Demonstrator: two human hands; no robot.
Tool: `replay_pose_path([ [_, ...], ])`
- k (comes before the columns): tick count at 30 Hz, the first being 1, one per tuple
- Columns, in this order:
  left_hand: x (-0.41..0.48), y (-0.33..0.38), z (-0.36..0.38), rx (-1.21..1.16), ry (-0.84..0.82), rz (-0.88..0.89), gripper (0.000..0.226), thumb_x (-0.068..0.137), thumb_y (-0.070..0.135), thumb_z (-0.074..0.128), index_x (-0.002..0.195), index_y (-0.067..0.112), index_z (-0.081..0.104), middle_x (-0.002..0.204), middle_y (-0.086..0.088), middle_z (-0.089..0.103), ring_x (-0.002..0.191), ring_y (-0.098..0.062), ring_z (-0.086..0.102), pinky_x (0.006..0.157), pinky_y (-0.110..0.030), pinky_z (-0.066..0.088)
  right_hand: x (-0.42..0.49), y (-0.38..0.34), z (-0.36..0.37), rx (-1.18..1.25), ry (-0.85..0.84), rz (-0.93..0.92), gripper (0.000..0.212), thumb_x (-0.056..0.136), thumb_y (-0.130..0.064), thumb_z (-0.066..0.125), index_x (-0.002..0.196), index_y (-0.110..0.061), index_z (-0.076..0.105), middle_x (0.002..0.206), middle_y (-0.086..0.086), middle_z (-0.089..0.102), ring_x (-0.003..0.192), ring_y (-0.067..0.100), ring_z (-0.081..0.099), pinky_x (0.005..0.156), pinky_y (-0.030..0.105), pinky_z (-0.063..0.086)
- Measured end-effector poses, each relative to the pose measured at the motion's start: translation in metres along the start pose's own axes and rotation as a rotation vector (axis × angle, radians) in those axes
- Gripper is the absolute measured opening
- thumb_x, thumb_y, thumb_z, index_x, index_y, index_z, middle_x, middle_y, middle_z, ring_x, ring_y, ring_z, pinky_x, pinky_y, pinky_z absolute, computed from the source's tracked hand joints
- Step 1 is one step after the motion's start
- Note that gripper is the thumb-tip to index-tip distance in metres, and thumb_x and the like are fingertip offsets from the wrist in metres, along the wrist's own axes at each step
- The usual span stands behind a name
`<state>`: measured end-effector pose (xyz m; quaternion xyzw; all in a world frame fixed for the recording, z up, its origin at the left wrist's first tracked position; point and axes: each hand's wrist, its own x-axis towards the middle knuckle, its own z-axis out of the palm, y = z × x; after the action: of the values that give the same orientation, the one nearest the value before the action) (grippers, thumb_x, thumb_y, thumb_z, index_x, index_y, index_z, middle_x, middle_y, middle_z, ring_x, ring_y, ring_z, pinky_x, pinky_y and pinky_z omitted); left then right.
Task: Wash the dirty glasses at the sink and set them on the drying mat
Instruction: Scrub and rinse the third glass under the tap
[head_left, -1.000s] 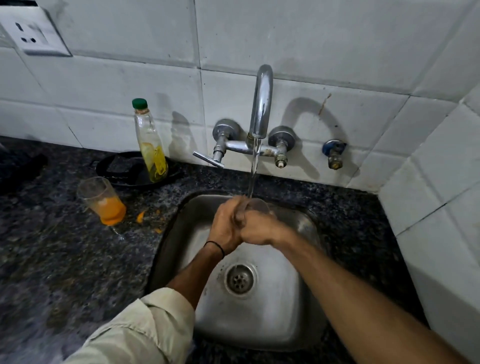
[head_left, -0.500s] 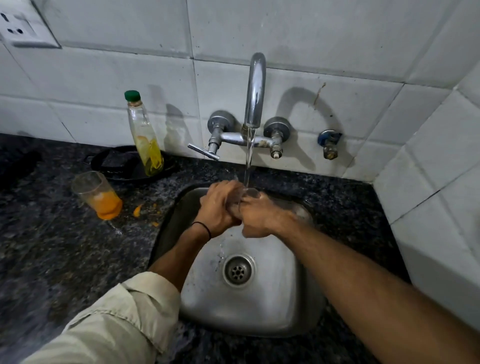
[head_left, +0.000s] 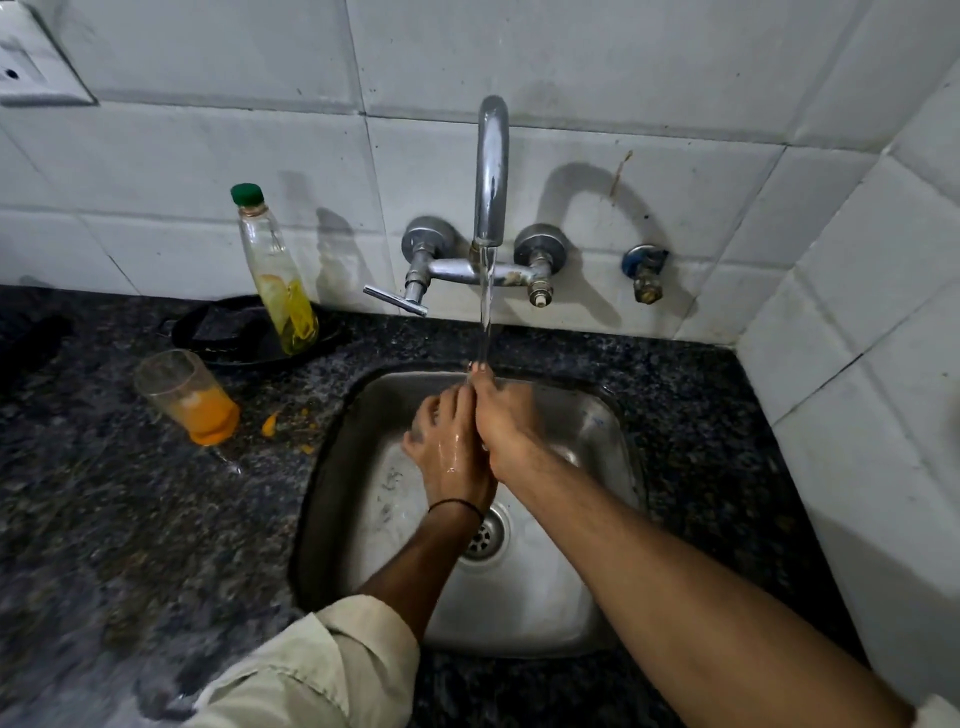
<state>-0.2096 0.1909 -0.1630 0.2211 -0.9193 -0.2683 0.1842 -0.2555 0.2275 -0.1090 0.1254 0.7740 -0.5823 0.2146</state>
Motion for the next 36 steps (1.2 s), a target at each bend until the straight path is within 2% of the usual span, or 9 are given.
replay_pose_path([
  [4,0.013,-0.003,-0.007,-0.258,-0.163,-0.162,0.031,0.077,0.036,0.065,0.106,0.032,0.054,0.098,0.01,0.063,0.102,-0.013,0.057,0.091,-0.047,0.043,0.004,0.0,-0.014,-0.629,0.041,-0.467,0.042,0.099,-0.044,0.048,0.077,-0.014,0.066,0.066,-0.001,0.059,0.063,0.018,0.057,0.053,0.025,0.038],
  [10,0.045,-0.043,-0.033,-0.886,-0.854,-0.087,0.029,0.07,-0.002,0.076,0.096,0.007,0.07,0.092,-0.013,0.073,0.096,-0.025,0.069,0.088,-0.038,0.054,0.014,-0.018,-0.036,-0.845,-0.444,-0.64,0.039,0.095,-0.04,0.058,0.066,-0.016,0.069,0.058,-0.001,0.063,0.049,0.005,0.054,0.048,0.017,0.041],
  [14,0.044,-0.032,-0.023,-0.632,-0.54,-0.113,0.023,0.076,0.006,0.078,0.093,0.018,0.068,0.086,-0.001,0.073,0.087,-0.012,0.07,0.081,-0.029,0.058,0.011,-0.02,-0.021,-0.766,-0.258,-0.656,0.043,0.097,-0.042,0.054,0.071,-0.013,0.071,0.064,0.002,0.066,0.058,0.011,0.06,0.06,0.025,0.042],
  [18,0.03,-0.009,-0.008,-0.32,-0.052,-0.163,0.022,0.083,0.032,0.056,0.101,0.022,0.06,0.095,0.001,0.07,0.096,-0.021,0.066,0.083,-0.042,0.052,0.008,-0.02,0.008,-0.34,-0.022,-0.224,0.032,0.098,-0.037,0.052,0.089,-0.012,0.07,0.088,0.007,0.072,0.082,0.023,0.068,0.077,0.035,0.055],
  [24,0.043,-0.032,-0.016,-0.375,-0.127,-0.067,0.027,0.072,0.042,0.053,0.094,0.026,0.055,0.092,0.005,0.066,0.093,-0.02,0.064,0.079,-0.046,0.053,-0.005,0.001,-0.02,-0.216,-0.496,-0.379,0.025,0.092,0.009,0.048,0.105,0.002,0.067,0.097,0.012,0.066,0.091,0.017,0.061,0.077,0.023,0.048],
  [27,0.046,-0.04,-0.023,-0.552,-0.309,0.062,0.044,0.065,0.023,0.078,0.106,0.024,0.062,0.099,0.007,0.07,0.095,-0.009,0.068,0.083,-0.033,0.057,0.022,0.004,-0.048,-0.835,-0.633,-0.665,0.06,0.084,0.007,0.054,0.139,-0.019,0.056,0.139,0.005,0.058,0.125,0.018,0.054,0.106,0.032,0.044],
  [30,0.045,-0.033,-0.018,-0.445,-0.38,0.108,0.064,0.059,0.014,0.088,0.116,0.024,0.06,0.106,0.014,0.065,0.096,-0.001,0.063,0.09,-0.024,0.052,0.027,-0.014,-0.058,-1.625,-0.522,-0.948,0.055,0.086,-0.007,0.063,0.137,-0.016,0.047,0.141,0.007,0.052,0.127,0.027,0.049,0.11,0.04,0.037],
  [34,0.036,-0.022,-0.012,-0.453,-0.177,0.094,0.049,0.063,0.033,0.068,0.11,0.023,0.061,0.104,0.003,0.065,0.096,-0.02,0.062,0.085,-0.042,0.054,0.017,-0.03,-0.035,-1.602,-0.559,-0.719,0.058,0.081,-0.018,0.067,0.136,-0.02,0.05,0.14,0.004,0.05,0.135,0.026,0.039,0.115,0.049,0.025],
  [36,0.029,-0.022,-0.01,-0.464,-0.134,0.043,0.043,0.071,0.022,0.069,0.113,0.02,0.061,0.107,0.005,0.06,0.099,-0.017,0.059,0.084,-0.036,0.052,0.021,-0.031,-0.027,-1.337,-0.692,-0.422,0.063,0.069,-0.016,0.07,0.13,-0.016,0.057,0.127,0.006,0.059,0.121,0.028,0.053,0.105,0.052,0.041],
])
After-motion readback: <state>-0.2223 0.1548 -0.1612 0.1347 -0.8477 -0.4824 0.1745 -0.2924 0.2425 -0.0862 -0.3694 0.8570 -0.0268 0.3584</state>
